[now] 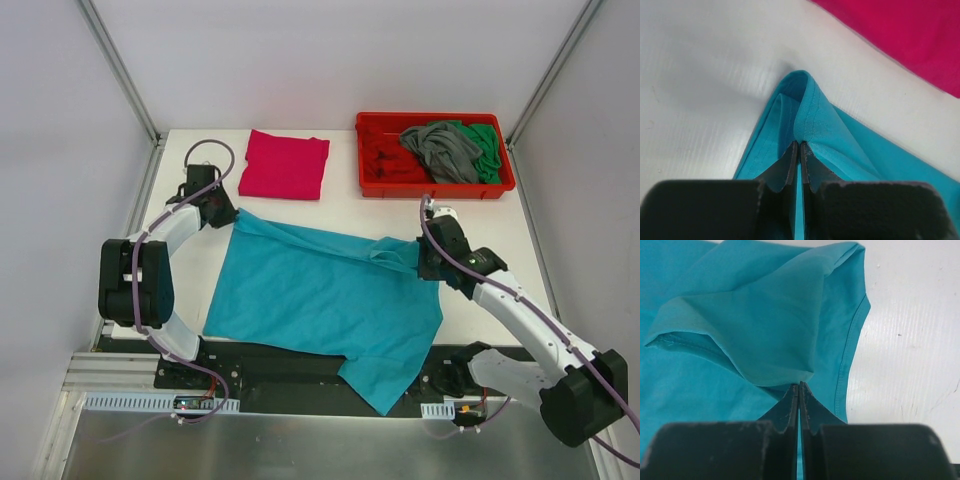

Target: Fold and stack the t-shirts

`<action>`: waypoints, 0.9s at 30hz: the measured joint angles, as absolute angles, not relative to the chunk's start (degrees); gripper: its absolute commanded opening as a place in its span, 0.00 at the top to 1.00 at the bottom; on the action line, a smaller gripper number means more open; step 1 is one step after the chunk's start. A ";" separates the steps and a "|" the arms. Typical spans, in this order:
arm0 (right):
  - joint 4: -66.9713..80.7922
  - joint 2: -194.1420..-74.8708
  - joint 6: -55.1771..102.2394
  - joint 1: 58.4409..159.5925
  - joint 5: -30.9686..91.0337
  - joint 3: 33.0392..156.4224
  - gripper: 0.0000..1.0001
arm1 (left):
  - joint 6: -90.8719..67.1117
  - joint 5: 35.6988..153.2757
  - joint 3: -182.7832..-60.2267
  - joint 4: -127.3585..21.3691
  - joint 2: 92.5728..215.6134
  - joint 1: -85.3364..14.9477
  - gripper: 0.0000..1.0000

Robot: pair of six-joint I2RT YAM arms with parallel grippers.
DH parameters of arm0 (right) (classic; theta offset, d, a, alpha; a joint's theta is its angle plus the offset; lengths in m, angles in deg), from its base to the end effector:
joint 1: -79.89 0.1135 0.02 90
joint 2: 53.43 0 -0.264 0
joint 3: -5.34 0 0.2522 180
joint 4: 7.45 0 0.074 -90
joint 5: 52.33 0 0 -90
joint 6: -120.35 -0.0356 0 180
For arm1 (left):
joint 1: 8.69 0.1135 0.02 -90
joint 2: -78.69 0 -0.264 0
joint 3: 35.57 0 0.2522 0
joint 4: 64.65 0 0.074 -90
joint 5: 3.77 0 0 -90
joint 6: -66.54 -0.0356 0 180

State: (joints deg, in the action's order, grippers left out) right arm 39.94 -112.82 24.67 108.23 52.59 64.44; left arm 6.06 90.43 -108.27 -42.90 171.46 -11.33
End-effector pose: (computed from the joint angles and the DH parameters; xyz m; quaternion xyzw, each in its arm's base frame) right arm 0.1898 0.0920 0.2593 -0.1357 0.9159 -0.0111 0.3777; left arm 0.3508 -0.0188 0.2176 -0.1975 0.8908 -0.1451 0.3827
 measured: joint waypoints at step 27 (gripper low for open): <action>41.80 -108.93 20.13 110.48 43.87 55.63 0.92 | 6.10 88.84 -104.64 -41.48 169.73 -11.33 1.00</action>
State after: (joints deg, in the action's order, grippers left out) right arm 41.80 -108.93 20.13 110.48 43.87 55.63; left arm 6.10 88.84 -104.64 -41.48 169.73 -11.33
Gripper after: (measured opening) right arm 0.057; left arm 0.006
